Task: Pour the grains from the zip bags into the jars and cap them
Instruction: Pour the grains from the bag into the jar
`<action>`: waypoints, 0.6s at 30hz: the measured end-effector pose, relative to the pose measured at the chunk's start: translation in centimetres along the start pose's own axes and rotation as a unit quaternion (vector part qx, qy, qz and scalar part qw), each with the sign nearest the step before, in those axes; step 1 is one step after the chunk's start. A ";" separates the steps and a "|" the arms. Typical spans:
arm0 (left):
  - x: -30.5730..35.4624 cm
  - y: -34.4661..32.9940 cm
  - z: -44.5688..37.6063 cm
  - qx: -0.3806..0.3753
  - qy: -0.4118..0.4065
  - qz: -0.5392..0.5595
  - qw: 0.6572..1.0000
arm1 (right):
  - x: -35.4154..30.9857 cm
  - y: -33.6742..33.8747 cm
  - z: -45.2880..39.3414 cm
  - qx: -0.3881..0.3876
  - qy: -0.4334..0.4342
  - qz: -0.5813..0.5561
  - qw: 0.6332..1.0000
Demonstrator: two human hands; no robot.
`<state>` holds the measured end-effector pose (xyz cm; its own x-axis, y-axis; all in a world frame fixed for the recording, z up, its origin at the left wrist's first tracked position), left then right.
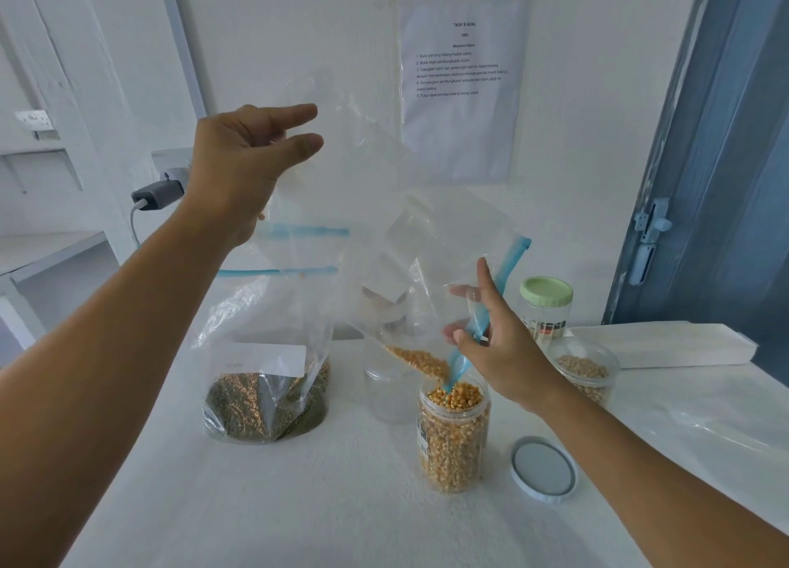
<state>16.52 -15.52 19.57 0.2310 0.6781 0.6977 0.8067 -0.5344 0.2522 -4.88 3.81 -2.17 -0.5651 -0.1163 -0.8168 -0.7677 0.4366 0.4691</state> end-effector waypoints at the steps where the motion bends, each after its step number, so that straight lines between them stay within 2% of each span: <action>1: 0.1 -0.1 0.0 -0.001 -0.001 -0.003 1.000 | 0.0 0.0 0.0 0.000 0.000 -0.001 1.000; 18: -0.3 -0.4 0.1 -0.016 -0.005 -0.005 1.000 | 0.5 0.0 0.4 -0.008 -0.008 0.010 1.000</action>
<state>16.17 -15.48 19.18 0.2283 0.6893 0.6876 0.7912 -0.5429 0.2815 -5.04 4.12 -2.65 -0.5760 -0.0922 -0.8122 -0.7608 0.4237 0.4915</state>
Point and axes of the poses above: each hand's wrist, its own z-axis away from the middle knuckle, its own y-axis out of the back of the hand, x = y × z, the point moved 7 cm from there along -z, towards the middle knuckle, and after that the axes turned 12 degrees about -x, right-handed, at the moved point
